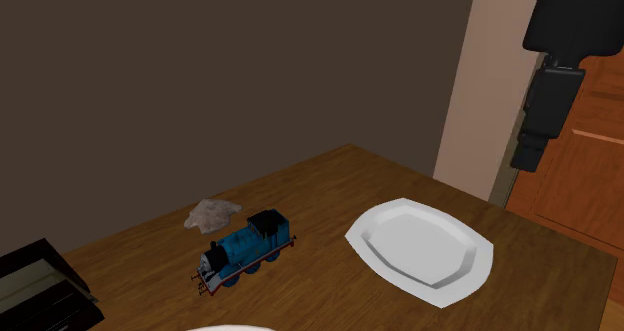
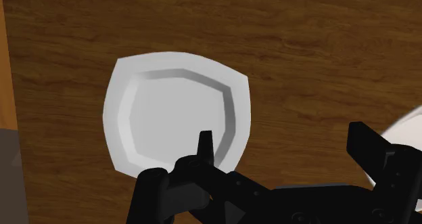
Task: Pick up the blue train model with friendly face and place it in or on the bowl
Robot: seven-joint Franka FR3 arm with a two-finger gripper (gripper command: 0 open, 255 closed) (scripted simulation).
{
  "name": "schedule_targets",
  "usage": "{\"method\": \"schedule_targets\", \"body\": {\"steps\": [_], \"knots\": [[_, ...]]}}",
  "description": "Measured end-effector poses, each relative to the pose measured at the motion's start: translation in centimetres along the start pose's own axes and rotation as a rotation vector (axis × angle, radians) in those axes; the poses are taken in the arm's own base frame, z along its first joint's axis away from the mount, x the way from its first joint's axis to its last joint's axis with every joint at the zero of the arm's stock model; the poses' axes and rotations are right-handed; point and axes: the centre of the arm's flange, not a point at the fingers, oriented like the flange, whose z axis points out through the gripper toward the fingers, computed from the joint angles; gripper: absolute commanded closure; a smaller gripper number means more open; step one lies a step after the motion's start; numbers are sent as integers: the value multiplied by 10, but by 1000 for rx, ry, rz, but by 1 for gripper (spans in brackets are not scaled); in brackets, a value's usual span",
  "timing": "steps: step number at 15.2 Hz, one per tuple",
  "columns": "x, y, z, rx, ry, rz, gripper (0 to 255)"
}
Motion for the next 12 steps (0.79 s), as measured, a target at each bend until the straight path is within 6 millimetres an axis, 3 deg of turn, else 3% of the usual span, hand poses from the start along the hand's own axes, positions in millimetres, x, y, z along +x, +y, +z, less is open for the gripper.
{"method": "schedule_targets", "body": {"steps": [3,12], "knots": [[12,-6,7,-2,-1,9,0],[112,-42,55,-12,-9,71,0]]}}
